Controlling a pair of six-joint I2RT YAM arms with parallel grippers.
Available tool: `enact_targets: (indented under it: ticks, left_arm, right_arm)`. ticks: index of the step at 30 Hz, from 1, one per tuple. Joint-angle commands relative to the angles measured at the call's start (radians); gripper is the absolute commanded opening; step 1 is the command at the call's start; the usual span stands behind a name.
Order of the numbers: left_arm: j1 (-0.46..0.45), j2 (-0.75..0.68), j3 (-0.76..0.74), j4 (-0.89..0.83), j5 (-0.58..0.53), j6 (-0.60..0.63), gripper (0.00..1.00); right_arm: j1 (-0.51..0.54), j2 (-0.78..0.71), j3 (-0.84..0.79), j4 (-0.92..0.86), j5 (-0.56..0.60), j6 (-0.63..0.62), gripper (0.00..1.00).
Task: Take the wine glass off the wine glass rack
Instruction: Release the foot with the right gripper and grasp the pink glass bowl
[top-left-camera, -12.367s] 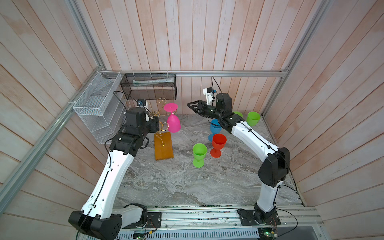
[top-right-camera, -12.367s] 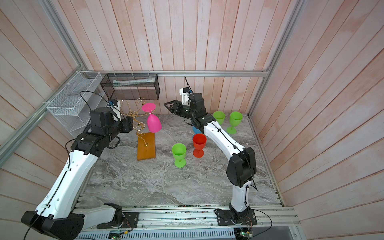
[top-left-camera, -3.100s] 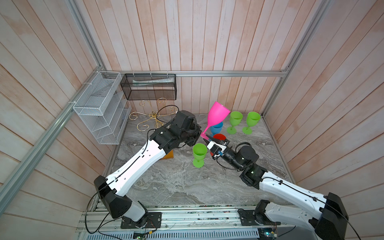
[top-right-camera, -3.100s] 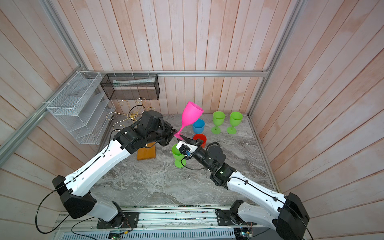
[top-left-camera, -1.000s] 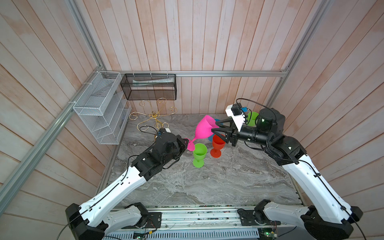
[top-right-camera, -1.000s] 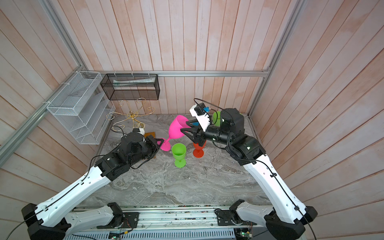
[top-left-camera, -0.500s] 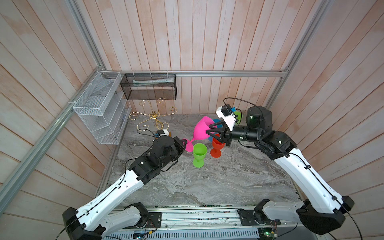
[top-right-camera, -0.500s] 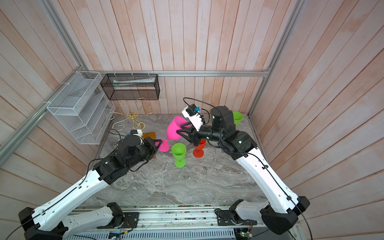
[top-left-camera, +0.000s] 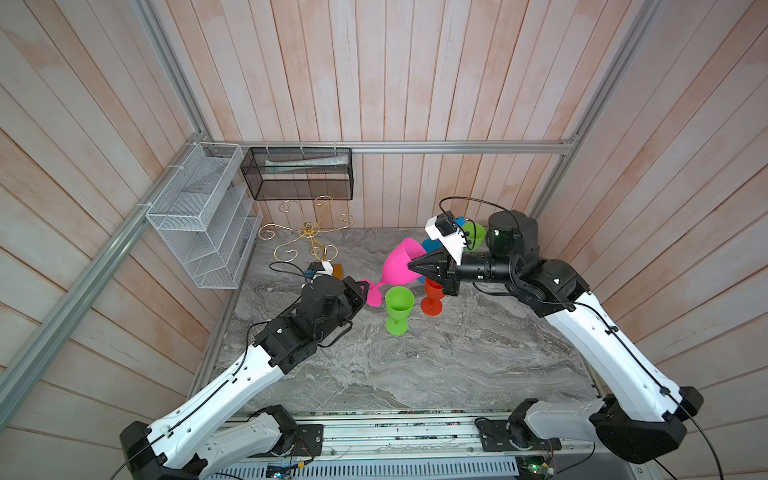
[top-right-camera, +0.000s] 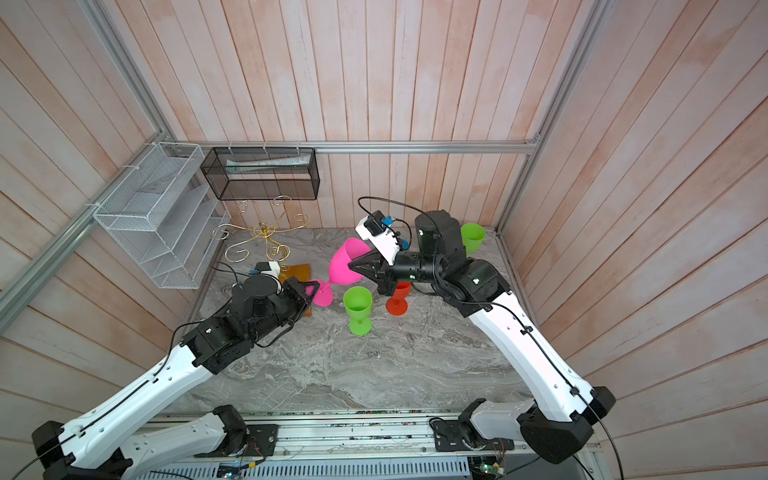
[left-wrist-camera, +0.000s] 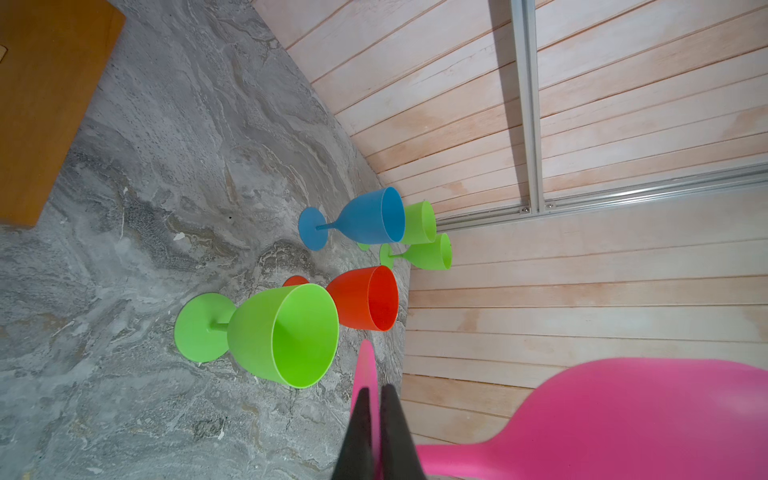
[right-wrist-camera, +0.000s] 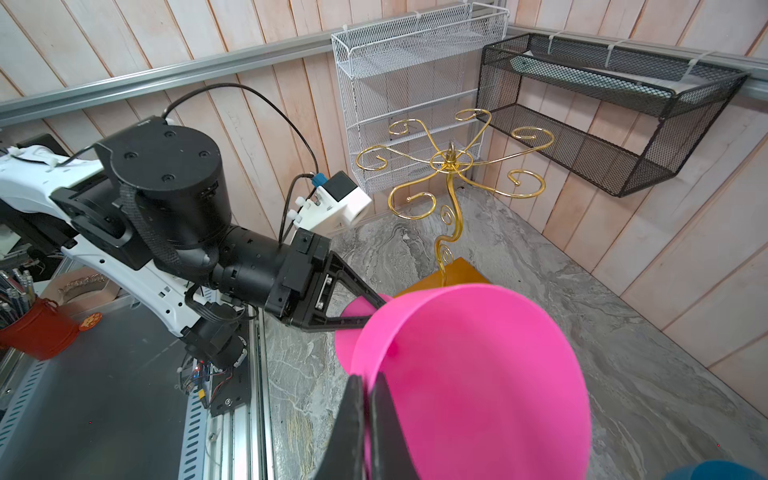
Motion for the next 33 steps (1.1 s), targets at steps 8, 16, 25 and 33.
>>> enact_targets:
  ticks: [8, 16, 25, 33]
  left_arm:
    - [-0.005, -0.048, -0.017, 0.042, -0.052, 0.038, 0.58]
    - [-0.005, -0.102, -0.056, 0.046, -0.077, 0.111, 0.91]
    - [-0.005, -0.146, -0.064, 0.035, -0.084, 0.302, 1.00]
    - [-0.034, -0.209, -0.101, 0.104, -0.079, 0.537, 1.00]
  right_arm:
    - [0.007, 0.022, 0.013, -0.026, 0.099, -0.007, 0.00]
    - [0.007, 0.039, 0.020, -0.020, 0.250, 0.004, 0.00]
    - [-0.002, 0.176, 0.091, -0.023, 0.445, 0.033, 0.00]
    - [-0.015, 0.336, 0.163, -0.007, 0.535, 0.048, 0.00]
